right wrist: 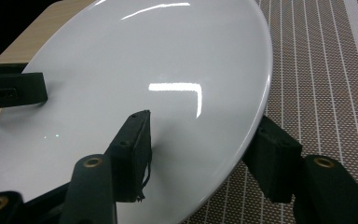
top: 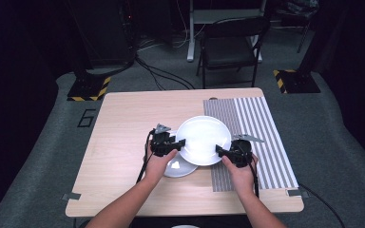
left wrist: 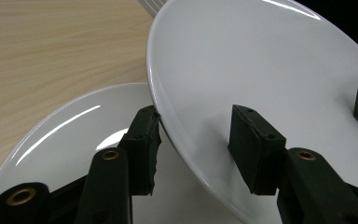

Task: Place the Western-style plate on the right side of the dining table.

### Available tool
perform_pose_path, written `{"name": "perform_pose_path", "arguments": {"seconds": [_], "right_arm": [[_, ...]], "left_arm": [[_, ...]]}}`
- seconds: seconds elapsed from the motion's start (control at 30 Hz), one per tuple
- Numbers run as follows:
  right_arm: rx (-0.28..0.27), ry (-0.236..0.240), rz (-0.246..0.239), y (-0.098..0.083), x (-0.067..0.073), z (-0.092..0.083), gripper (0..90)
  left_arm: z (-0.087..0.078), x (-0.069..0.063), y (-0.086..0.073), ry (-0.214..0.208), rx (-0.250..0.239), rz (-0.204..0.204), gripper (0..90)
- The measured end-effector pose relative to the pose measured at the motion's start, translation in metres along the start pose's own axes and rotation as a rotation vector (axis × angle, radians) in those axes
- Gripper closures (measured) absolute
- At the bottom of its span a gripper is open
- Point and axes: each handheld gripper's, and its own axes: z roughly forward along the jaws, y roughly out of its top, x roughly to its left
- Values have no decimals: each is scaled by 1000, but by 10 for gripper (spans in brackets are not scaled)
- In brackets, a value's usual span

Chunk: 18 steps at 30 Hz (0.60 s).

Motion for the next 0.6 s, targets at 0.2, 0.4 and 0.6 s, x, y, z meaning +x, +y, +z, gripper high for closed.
{"name": "perform_pose_path", "arguments": {"seconds": [0.2,0.4,0.6], "right_arm": [[-10,1,-9,4,0,-4,431],[-23,0,-16,8,-1,-8,431],[-27,2,-4,10,-4,-11,432]], "left_arm": [[0,-2,5,-3,-7,-3,528],[1,-6,10,-1,-12,5,527],[3,-9,14,-3,-12,11,526]]}}
